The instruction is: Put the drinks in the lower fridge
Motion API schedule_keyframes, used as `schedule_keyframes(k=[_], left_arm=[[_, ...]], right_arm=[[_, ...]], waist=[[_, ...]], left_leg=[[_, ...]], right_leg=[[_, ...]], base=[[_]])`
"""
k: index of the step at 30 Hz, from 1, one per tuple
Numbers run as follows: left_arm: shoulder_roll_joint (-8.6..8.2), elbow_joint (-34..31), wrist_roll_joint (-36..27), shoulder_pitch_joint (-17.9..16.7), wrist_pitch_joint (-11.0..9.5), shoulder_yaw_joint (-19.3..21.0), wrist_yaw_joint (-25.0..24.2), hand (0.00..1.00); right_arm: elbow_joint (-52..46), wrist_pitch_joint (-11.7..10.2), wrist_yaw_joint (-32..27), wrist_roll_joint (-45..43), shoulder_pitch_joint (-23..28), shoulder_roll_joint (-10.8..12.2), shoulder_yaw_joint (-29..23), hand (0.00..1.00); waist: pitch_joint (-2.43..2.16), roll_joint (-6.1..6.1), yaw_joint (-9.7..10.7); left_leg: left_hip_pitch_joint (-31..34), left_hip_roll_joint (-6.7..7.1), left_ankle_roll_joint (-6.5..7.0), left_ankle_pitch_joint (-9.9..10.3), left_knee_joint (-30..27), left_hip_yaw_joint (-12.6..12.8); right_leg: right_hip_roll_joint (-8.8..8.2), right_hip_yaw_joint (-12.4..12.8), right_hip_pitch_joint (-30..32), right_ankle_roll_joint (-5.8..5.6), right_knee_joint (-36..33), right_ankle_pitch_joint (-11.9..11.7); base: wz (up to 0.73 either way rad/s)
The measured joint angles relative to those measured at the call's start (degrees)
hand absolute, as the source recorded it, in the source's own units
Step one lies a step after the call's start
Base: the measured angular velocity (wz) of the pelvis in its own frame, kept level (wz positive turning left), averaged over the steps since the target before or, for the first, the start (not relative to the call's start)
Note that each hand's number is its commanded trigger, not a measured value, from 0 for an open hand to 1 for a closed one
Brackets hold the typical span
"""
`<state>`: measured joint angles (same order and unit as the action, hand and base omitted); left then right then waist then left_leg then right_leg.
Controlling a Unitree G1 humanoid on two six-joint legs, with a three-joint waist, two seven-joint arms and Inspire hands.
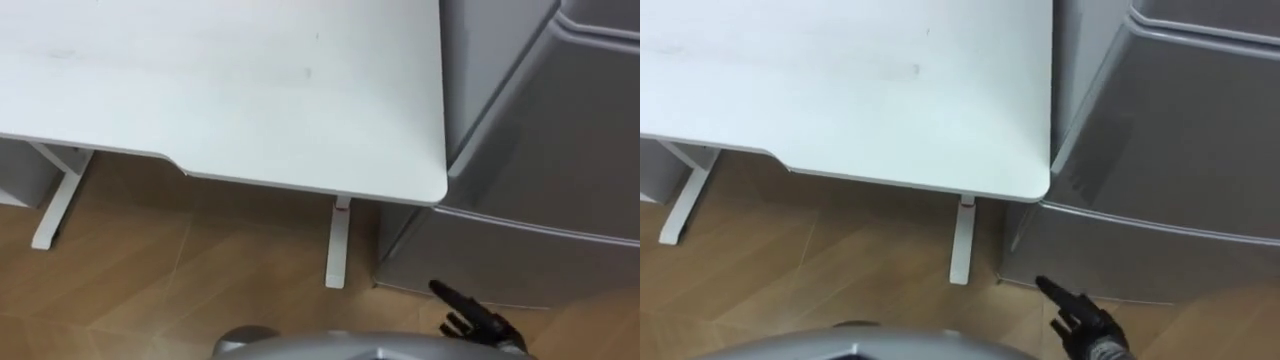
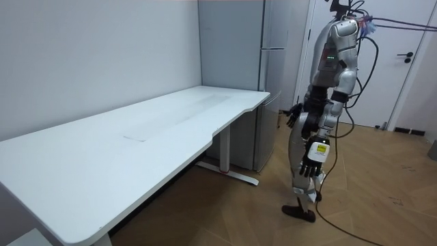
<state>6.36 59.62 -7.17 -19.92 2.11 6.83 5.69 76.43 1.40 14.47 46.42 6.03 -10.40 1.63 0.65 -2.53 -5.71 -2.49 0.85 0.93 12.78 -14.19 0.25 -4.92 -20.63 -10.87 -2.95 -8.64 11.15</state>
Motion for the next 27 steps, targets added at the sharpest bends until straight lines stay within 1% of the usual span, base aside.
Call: schedule_keyframes(k=[1,2,4,5,8,10,13,15,18,21,24,27], left_arm=[[0.01,0.13,0.69,0.24,0.00,-0.02,0.00,0.00],[0.02,0.13,0.85,0.33,0.03,-0.01,0.00,0.00],[0.07,0.13,2.25,0.67,0.10,0.31,-0.02,0.00],[0.08,0.12,2.43,0.83,0.12,0.39,-0.02,0.00],[-0.03,0.14,2.82,1.68,0.56,1.50,-0.08,0.00],[0.02,0.14,2.81,2.65,0.65,2.29,-0.07,0.00],[0.01,0.11,2.80,2.98,0.65,2.50,-0.07,0.00],[0.01,0.11,2.77,2.89,0.66,2.56,-0.07,0.00],[0.01,0.11,2.53,2.78,0.76,2.54,-0.08,0.00],[0.03,0.11,2.21,2.77,0.75,2.50,-0.25,0.00],[0.01,0.13,1.02,2.71,0.52,2.47,-0.44,0.00],[0.01,0.41,1.08,3.35,0.34,2.49,-0.50,0.00]], right_arm=[[0.52,-0.02,-0.19,-2.33,0.67,0.00,0.36,0.00],[0.83,-0.02,-0.19,-3.31,1.02,-0.04,0.55,0.00],[1.65,0.05,-0.11,-6.50,2.61,-0.20,1.38,0.00],[1.63,0.06,-0.05,-6.75,3.05,-0.20,1.48,0.00],[1.76,0.07,0.79,-6.78,3.95,-0.34,1.04,0.00],[1.88,0.56,0.94,-6.72,4.05,-0.34,0.98,0.00],[1.86,0.75,1.13,-6.73,4.04,-0.38,0.95,0.00],[1.78,1.15,1.14,-6.73,4.04,-0.41,0.88,0.00],[1.58,1.18,1.14,-6.71,4.06,-0.40,0.61,0.00],[1.46,1.21,1.09,-6.75,4.07,-0.38,0.23,0.00],[1.44,1.20,1.16,-6.95,4.06,-0.38,0.07,0.00],[1.46,1.16,1.20,-10.15,3.53,-0.36,-0.86,0.00]], waist=[[-0.01,0.03,0.72],[-0.01,0.03,0.98],[-0.05,-0.10,0.98],[-0.07,-0.14,1.01],[-0.12,-0.24,1.36],[-0.16,-0.32,1.45],[-0.24,-0.33,1.50],[-0.38,-0.34,1.91],[-0.46,-0.27,2.62],[-0.59,-0.31,2.67],[-0.58,-0.32,2.76],[-0.56,-0.34,2.91]], left_leg=[[0.36,0.08,-0.02,0.02,-0.44,-0.49],[0.51,0.11,-0.03,0.02,-0.54,-0.61],[1.12,0.05,-0.08,-0.03,-0.62,-0.40],[1.34,0.02,-0.10,-0.05,-0.65,-0.35],[2.01,-0.13,-0.13,-0.11,-0.81,0.44],[2.20,-0.09,-0.07,-0.07,-1.03,0.50],[2.13,-0.08,-0.03,-0.03,-0.97,0.81],[1.92,-0.08,-0.03,-0.03,-0.65,0.96],[1.87,-0.09,-0.03,-0.04,-0.45,1.07],[1.69,-0.14,-0.03,-0.04,-0.12,1.32],[1.67,-0.19,-0.03,-0.04,-0.09,1.48],[1.75,-0.25,-0.03,-0.04,-0.12,1.64]], right_leg=[[0.05,-0.01,0.01,0.00,0.00,0.00],[0.06,0.04,0.04,0.00,0.00,0.00],[0.14,0.15,0.68,0.01,-0.02,0.00],[0.17,0.29,0.90,0.03,-0.02,-0.01],[0.37,1.94,1.84,0.27,0.01,-0.04],[0.33,1.96,1.97,0.28,0.03,-0.03],[0.31,2.48,1.97,0.27,0.08,-0.03],[0.34,2.96,2.01,0.27,0.09,-0.03],[0.38,3.35,2.15,0.27,0.09,-0.03],[0.39,3.40,2.58,0.27,0.03,-0.04],[0.39,3.35,2.56,0.33,-0.05,-0.09],[0.38,3.29,2.38,0.42,-0.10,-0.16]], base=[[0.13],[0.12],[0.02],[-0.05],[-0.10],[-0.03],[-0.03],[-0.05],[-0.04],[-0.03],[-0.01],[0.00]])
